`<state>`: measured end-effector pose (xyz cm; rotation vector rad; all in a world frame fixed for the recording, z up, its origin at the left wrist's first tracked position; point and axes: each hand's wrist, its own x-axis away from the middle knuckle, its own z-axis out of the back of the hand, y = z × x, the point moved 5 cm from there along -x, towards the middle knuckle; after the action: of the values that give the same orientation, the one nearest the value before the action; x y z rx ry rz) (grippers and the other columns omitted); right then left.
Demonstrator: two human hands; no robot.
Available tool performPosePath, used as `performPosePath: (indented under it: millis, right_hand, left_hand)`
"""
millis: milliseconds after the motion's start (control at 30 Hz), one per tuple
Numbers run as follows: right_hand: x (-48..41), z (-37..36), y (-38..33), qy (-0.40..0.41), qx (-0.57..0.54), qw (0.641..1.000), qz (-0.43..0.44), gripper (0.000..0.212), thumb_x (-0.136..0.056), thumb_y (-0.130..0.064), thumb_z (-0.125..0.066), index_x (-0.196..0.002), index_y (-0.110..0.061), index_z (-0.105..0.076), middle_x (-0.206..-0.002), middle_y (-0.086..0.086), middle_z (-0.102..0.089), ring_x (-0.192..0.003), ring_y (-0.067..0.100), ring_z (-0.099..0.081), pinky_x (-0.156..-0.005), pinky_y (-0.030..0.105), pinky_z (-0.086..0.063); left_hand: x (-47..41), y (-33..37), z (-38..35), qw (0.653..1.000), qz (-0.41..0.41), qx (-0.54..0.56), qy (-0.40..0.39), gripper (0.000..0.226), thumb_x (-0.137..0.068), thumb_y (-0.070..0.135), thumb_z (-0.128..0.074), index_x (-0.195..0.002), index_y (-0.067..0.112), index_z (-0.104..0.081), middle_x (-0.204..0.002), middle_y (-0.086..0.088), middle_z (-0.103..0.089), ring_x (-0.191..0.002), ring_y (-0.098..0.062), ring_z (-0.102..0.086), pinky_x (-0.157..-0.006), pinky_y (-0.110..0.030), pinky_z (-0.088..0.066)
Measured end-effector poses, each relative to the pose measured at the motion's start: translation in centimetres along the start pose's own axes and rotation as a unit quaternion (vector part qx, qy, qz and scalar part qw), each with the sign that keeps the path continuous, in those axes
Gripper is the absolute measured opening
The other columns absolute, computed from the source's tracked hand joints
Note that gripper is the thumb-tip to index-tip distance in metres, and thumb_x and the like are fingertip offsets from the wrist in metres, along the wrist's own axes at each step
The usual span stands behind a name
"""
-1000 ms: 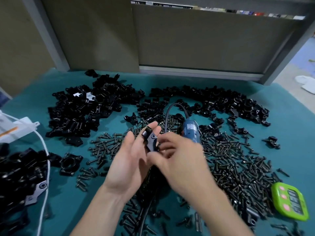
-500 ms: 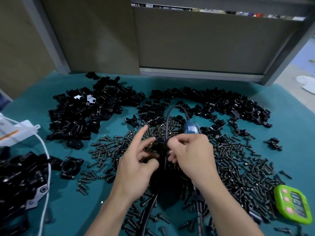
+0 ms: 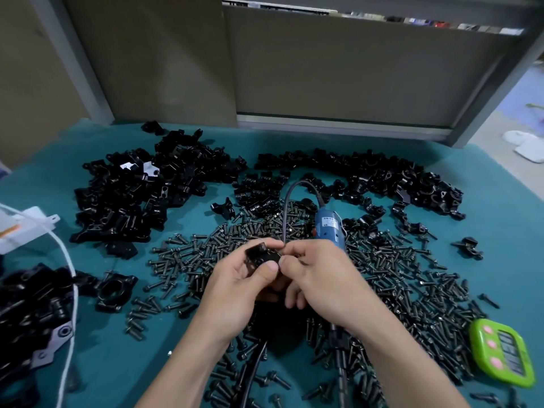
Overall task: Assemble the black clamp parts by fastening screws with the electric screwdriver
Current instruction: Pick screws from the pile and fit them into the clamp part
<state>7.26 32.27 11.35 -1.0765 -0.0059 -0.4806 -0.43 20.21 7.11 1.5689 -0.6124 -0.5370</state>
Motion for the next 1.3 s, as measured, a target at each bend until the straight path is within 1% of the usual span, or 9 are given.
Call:
performPosePath:
  millis: [100, 233, 367, 633, 767, 867, 933, 1067, 1300]
  right_hand:
    - [-1.0, 4.3, 0.4, 0.153, 0.107, 0.982, 0.016, 0.020, -0.096, -0.023, -0.062, -0.082, -0.032, -0.073, -0.060, -0.014, -0.071, -0.043, 0.003, -0.060, -0.040, 0.012, -0.042]
    - [-3.5, 11.4, 4.6, 0.351, 0.146, 0.921, -0.086, 0.032, -0.095, -0.005, -0.054, -0.110, -0.023, -0.074, -0.091, 0.002, -0.076, -0.059, 0.013, -0.068, -0.053, 0.028, -0.056]
    - [-6.2, 13.1, 8.1, 0.269, 0.206, 0.931, -0.137, 0.050, -0.091, -0.002, -0.054, -0.137, -0.018, -0.064, -0.130, 0.016, -0.065, -0.107, 0.034, -0.065, -0.088, 0.039, -0.056]
    - [-7.0, 12.8, 8.8, 0.279, 0.234, 0.927, -0.087, 0.034, -0.091, 0.004, -0.061, -0.114, -0.021, -0.067, -0.086, 0.002, -0.064, -0.063, 0.021, -0.059, -0.056, 0.029, -0.045]
    - [-5.4, 12.5, 6.9, 0.325, 0.177, 0.927, -0.055, 0.021, -0.099, -0.009, -0.062, -0.106, -0.028, -0.054, -0.095, -0.001, -0.059, -0.075, 0.023, -0.064, -0.067, 0.041, -0.056]
    - [-3.3, 11.4, 4.5, 0.338, 0.038, 0.940, 0.014, 0.020, -0.100, -0.012, -0.063, -0.108, -0.030, -0.058, -0.102, -0.006, -0.068, -0.084, 0.007, -0.064, -0.074, 0.033, -0.051]
    - [-2.2, 9.7, 2.8, 0.272, -0.123, 0.952, 0.063, 0.024, -0.100, -0.009, -0.062, -0.111, -0.030, -0.064, -0.105, -0.005, -0.077, -0.088, 0.011, -0.071, -0.078, 0.029, -0.055]
    - [-1.0, 4.9, 1.2, 0.100, -0.282, 0.946, 0.128, 0.031, -0.102, 0.001, -0.058, -0.123, -0.019, -0.067, -0.107, 0.006, -0.079, -0.087, 0.017, -0.072, -0.079, 0.027, -0.057]
    - [-1.4, 2.3, 0.5, 0.007, -0.235, 0.956, 0.177, 0.038, -0.095, 0.008, -0.062, -0.114, -0.022, -0.073, -0.112, 0.008, -0.078, -0.108, 0.025, -0.072, -0.098, 0.034, -0.054]
  left_hand:
    - [-0.1, -0.3, -0.2, 1.000, 0.014, -0.008, 0.006, 0.038, -0.102, 0.001, -0.060, -0.099, 0.034, -0.076, -0.096, -0.009, -0.079, -0.081, -0.029, -0.078, -0.065, -0.028, -0.060]
    - [-0.4, -0.6, 0.6, 0.998, 0.002, -0.043, 0.037, 0.045, -0.103, -0.002, -0.054, -0.093, 0.036, -0.074, -0.095, -0.007, -0.078, -0.069, -0.024, -0.074, -0.062, -0.025, -0.057]
    - [-0.6, -0.7, 1.3, 0.994, -0.014, -0.077, 0.082, 0.042, -0.101, -0.001, -0.057, -0.095, 0.037, -0.074, -0.093, -0.002, -0.079, -0.062, -0.020, -0.070, -0.059, -0.026, -0.054]
    - [-0.8, -1.1, 1.3, 0.989, -0.015, -0.120, 0.088, 0.041, -0.100, 0.001, -0.060, -0.095, 0.039, -0.074, -0.092, 0.001, -0.078, -0.063, -0.018, -0.071, -0.058, -0.025, -0.054]
    - [-0.7, -1.0, 1.1, 0.988, -0.021, -0.126, 0.084, 0.042, -0.101, 0.002, -0.059, -0.097, 0.041, -0.074, -0.090, 0.003, -0.078, -0.062, -0.016, -0.070, -0.058, -0.022, -0.054]
    - [-0.5, -0.8, 1.2, 0.984, -0.038, -0.148, 0.087, 0.045, -0.102, 0.006, -0.060, -0.104, 0.049, -0.072, -0.083, 0.002, -0.077, -0.060, -0.019, -0.068, -0.054, -0.032, -0.053]
    - [-0.3, -0.5, 1.2, 0.981, -0.047, -0.169, 0.084, 0.049, -0.103, 0.011, -0.061, -0.114, 0.058, -0.068, -0.069, -0.001, -0.072, -0.058, -0.026, -0.064, -0.057, -0.044, -0.053]
    - [0.3, 0.1, 0.4, 0.974, -0.077, -0.205, 0.061, 0.067, -0.102, 0.017, -0.059, -0.140, 0.069, -0.041, -0.060, -0.006, -0.065, -0.045, -0.011, -0.052, -0.045, -0.021, -0.043]
    - [0.4, -0.3, -0.6, 0.994, -0.040, -0.098, 0.008, 0.021, -0.086, 0.027, -0.064, -0.103, 0.040, -0.060, -0.079, -0.014, -0.070, -0.056, -0.020, -0.057, -0.060, -0.047, -0.050]
